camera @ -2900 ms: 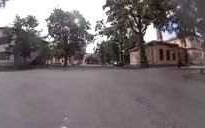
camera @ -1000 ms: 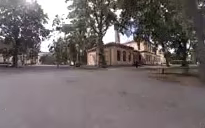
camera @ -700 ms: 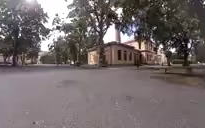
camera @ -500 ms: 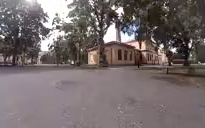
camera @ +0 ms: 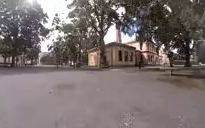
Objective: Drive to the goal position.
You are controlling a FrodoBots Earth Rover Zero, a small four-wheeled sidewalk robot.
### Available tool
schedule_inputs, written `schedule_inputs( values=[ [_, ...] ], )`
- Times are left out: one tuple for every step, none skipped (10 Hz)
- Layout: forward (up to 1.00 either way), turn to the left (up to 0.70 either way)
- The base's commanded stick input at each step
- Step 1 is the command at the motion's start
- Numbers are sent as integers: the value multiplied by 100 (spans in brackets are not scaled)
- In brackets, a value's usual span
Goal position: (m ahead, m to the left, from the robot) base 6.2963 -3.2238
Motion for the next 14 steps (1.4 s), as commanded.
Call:
schedule_inputs(
  values=[
    [85, 1],
    [85, 1],
    [85, 1],
    [85, 1],
    [85, 1],
    [85, 1],
    [85, 1],
    [85, 1],
    [85, 1],
    [85, 1],
    [85, 1],
    [85, 1],
    [85, 1],
    [85, 1]
  ],
)
